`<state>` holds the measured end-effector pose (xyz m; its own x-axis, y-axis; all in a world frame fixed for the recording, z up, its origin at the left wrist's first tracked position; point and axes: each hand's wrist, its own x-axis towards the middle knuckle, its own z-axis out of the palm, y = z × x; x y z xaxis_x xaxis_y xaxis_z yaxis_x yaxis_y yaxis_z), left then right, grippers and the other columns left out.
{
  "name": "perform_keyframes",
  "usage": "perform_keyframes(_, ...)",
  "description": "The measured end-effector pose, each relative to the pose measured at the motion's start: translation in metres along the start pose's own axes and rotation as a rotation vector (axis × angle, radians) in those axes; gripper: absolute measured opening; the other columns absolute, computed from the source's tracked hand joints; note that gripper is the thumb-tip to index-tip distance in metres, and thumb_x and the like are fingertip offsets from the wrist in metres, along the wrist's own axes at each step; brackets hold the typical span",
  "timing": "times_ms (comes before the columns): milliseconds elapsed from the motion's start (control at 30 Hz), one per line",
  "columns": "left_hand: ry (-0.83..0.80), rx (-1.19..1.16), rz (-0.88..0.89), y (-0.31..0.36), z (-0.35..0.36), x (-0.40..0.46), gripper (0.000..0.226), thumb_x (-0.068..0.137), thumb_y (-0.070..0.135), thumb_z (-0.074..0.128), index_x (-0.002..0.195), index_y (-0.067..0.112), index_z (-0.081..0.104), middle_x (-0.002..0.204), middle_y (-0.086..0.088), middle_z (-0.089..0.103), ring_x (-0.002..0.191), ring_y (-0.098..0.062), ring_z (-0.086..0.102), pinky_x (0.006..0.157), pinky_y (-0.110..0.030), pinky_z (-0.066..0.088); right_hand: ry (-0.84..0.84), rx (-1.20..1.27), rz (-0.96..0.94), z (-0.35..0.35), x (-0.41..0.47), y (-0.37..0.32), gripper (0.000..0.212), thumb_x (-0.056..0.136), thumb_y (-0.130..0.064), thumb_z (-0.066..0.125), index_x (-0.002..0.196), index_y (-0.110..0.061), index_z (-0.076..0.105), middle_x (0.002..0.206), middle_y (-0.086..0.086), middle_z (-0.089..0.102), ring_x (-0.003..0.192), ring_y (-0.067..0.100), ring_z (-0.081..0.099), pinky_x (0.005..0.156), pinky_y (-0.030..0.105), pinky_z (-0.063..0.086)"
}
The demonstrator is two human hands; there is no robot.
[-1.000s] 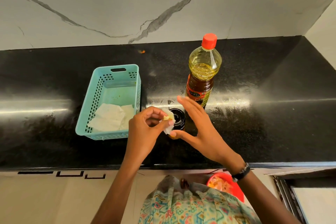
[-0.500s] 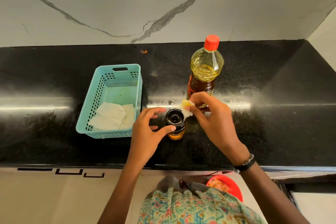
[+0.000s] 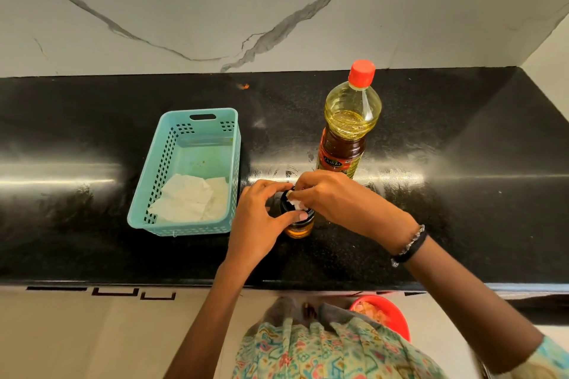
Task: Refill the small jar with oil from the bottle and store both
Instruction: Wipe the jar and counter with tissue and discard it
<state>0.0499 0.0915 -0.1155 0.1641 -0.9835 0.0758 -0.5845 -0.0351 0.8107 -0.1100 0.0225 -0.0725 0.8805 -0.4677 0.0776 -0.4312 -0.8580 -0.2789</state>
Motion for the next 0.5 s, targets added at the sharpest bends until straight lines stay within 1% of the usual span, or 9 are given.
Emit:
perform_keyframes(100, -0.005, 0.021, 0.024, -0.002, 0.0, 0.0, 0.052, 0.065, 0.041, 0.08, 0.112, 0.029, 0.064, 0.105, 0.013, 0.056, 0.106, -0.011, 0.052, 0.082, -0.037, 0.052, -0.126, -0.126, -0.039, -0.006, 0.011, -0.002, 0.015, 0.089, -0.007, 0.058, 0.101, -0.008, 0.068, 0.101, 0.008, 0.062, 0.081, 0.025, 0.063, 0.067, 0.036, 0.053)
perform_keyframes(167, -0.004, 0.031, 0.031, -0.002, 0.0, 0.001, 0.051, 0.065, 0.04, 0.081, 0.11, 0.027, 0.064, 0.104, 0.013, 0.056, 0.104, -0.011, 0.051, 0.083, -0.038, 0.051, -0.185, -0.186, -0.017, -0.011, 0.019, -0.005, 0.016, 0.091, -0.007, 0.053, 0.099, -0.007, 0.067, 0.097, 0.009, 0.06, 0.08, 0.025, 0.062, 0.064, 0.031, 0.048)
perform_keyframes(233, -0.006, 0.039, 0.039, -0.002, 0.0, 0.001, 0.049, 0.065, 0.039, 0.08, 0.109, 0.025, 0.064, 0.104, 0.011, 0.057, 0.104, -0.01, 0.05, 0.083, -0.039, 0.051, -0.204, -0.208, 0.063, -0.015, 0.026, -0.011, 0.019, 0.092, -0.009, 0.05, 0.099, -0.005, 0.067, 0.096, 0.01, 0.06, 0.08, 0.025, 0.06, 0.061, 0.028, 0.038)
perform_keyframes(333, -0.005, 0.064, 0.055, -0.004, 0.0, -0.001, 0.051, 0.068, 0.033, 0.08, 0.115, 0.023, 0.062, 0.108, 0.009, 0.057, 0.105, -0.011, 0.049, 0.085, -0.04, 0.051, -0.148, -0.138, 0.235, -0.01, 0.031, -0.017, 0.021, 0.091, -0.013, 0.049, 0.092, 0.0, 0.065, 0.094, 0.014, 0.063, 0.081, 0.026, 0.058, 0.062, 0.028, 0.031)
perform_keyframes(400, -0.006, 0.087, 0.07, -0.003, 0.0, -0.001, 0.052, 0.069, 0.032, 0.079, 0.117, 0.021, 0.062, 0.109, 0.008, 0.057, 0.105, -0.01, 0.048, 0.084, -0.039, 0.051, -0.148, -0.106, 0.286, -0.007, 0.03, -0.019, 0.022, 0.092, -0.016, 0.051, 0.093, 0.001, 0.066, 0.096, 0.014, 0.063, 0.085, 0.026, 0.058, 0.063, 0.029, 0.033)
perform_keyframes(500, -0.006, 0.123, 0.072, -0.002, 0.0, -0.002, 0.053, 0.068, 0.04, 0.078, 0.115, 0.02, 0.063, 0.107, 0.008, 0.056, 0.104, -0.01, 0.048, 0.082, -0.038, 0.052, -0.172, -0.072, 0.239, -0.012, 0.031, -0.017, 0.019, 0.09, -0.017, 0.056, 0.095, -0.005, 0.07, 0.095, 0.01, 0.064, 0.088, 0.025, 0.06, 0.069, 0.032, 0.045)
